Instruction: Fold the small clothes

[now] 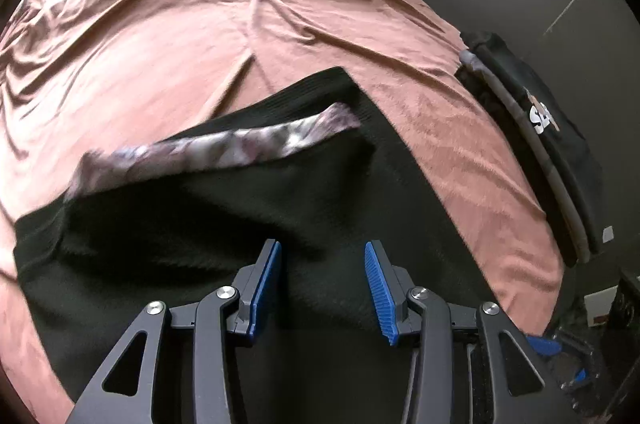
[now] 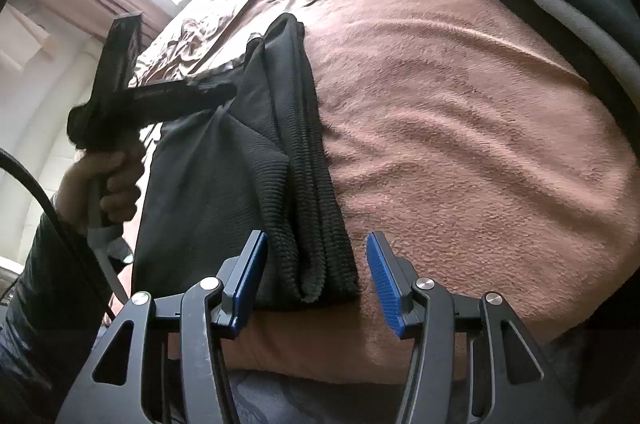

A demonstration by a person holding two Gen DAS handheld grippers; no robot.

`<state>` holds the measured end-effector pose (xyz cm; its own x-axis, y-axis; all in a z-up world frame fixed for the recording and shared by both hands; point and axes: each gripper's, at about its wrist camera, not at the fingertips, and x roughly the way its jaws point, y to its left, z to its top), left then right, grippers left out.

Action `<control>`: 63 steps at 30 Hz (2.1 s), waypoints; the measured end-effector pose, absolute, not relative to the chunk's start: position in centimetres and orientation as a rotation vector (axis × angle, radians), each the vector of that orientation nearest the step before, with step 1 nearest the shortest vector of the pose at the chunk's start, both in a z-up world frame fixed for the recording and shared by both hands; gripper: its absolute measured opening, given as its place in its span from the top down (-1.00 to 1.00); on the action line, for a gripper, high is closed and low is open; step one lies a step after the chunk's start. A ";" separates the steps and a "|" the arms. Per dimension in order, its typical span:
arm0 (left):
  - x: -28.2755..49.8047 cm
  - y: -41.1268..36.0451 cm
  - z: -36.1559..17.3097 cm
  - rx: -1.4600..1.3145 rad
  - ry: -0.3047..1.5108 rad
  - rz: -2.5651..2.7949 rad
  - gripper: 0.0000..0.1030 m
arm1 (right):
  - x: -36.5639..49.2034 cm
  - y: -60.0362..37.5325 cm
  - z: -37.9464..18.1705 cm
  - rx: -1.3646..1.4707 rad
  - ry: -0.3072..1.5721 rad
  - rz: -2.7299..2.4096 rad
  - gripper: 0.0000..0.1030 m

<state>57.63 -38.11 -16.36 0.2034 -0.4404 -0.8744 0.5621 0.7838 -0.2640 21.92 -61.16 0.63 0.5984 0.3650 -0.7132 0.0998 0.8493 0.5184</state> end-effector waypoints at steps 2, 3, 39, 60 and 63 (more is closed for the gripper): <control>58.0 -39.1 -16.5 0.128 1.170 -0.696 0.13 | 22.0 -61.2 0.6 0.554 0.927 0.161 0.04; 58.2 -39.5 -16.5 0.132 1.168 -0.691 0.13 | 22.1 -61.2 0.6 0.554 0.924 0.157 0.04; 54.7 -30.0 -13.0 -0.054 1.197 -0.605 0.11 | 23.6 -62.6 -1.6 0.700 0.972 0.169 0.36; 44.6 -16.3 -16.5 -0.370 1.281 -0.471 0.04 | 22.6 -61.0 -1.0 0.632 0.989 0.170 0.23; 43.2 -15.5 -17.4 -0.426 1.291 -0.469 0.04 | 22.6 -60.6 -0.9 0.618 0.994 0.170 0.32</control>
